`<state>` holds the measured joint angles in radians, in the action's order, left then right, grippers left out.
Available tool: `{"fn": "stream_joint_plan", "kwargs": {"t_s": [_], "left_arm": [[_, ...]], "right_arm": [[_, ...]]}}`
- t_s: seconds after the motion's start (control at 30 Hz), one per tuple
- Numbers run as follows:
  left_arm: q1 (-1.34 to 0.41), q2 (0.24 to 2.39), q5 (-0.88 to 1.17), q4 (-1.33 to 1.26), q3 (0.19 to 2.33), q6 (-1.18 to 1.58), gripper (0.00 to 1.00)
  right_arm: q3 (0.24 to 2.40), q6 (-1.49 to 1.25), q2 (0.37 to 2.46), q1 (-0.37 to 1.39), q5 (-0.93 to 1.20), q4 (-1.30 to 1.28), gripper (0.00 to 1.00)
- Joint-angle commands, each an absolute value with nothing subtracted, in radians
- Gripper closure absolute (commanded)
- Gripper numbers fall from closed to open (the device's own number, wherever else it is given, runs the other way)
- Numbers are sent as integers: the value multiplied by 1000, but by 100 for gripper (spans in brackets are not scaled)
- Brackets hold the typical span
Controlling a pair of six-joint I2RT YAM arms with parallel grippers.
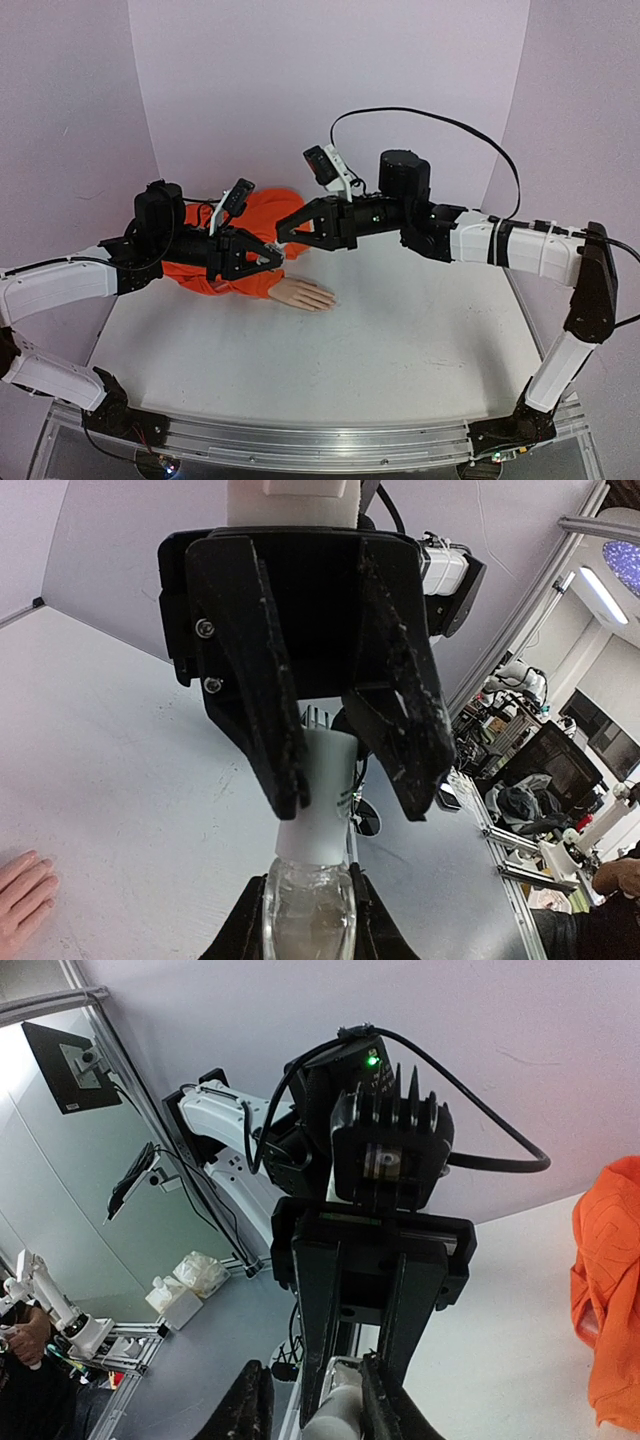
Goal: Paint the nails
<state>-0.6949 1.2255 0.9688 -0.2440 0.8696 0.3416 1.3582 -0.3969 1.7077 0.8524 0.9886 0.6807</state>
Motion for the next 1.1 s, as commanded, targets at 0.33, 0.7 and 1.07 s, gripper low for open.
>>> {"fn": "stream_joint_plan", "kwargs": {"t_s": [0.33,0.7,1.07], "left_arm": [[-693,1214,1012,-293,937,335,100],[-693,1164,939,-294,935,264,100],[-728,1089,376,-327,918,-67,100]], "right_arm": [[1382,-437,1726,867,1015,802,82],[1363,-475,1748,890,970,827,100],[1362,-642,1834,956,674,839,100]]}}
